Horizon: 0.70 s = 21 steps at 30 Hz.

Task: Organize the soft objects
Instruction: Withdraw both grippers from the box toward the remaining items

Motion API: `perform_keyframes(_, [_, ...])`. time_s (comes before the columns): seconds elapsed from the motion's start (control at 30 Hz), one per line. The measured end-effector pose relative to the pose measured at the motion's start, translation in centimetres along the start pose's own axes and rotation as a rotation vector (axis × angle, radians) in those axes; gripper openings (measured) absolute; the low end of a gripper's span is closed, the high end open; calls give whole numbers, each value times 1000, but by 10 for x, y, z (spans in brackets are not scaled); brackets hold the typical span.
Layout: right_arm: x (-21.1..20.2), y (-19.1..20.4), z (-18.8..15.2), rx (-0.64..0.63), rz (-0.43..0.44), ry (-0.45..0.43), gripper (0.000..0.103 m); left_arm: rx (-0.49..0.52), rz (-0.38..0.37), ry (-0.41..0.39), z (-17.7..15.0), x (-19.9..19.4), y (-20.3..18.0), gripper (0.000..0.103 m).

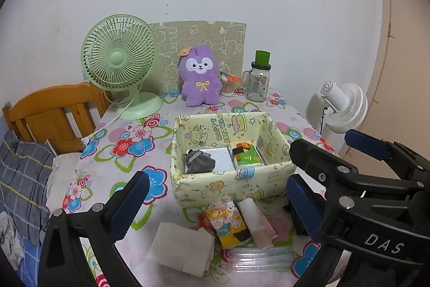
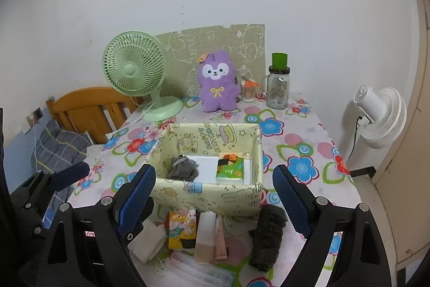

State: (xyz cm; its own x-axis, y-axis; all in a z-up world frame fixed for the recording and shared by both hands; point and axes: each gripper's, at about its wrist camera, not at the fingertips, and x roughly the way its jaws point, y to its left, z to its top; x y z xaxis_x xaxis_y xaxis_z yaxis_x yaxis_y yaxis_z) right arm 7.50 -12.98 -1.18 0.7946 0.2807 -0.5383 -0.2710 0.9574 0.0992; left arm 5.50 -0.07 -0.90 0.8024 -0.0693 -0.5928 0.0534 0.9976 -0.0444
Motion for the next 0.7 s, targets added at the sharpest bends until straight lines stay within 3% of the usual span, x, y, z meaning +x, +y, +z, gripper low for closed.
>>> perform_keyframes(0.7, [-10,7,-41,10,12,28,91,1,32,45,-43,-7,7,103])
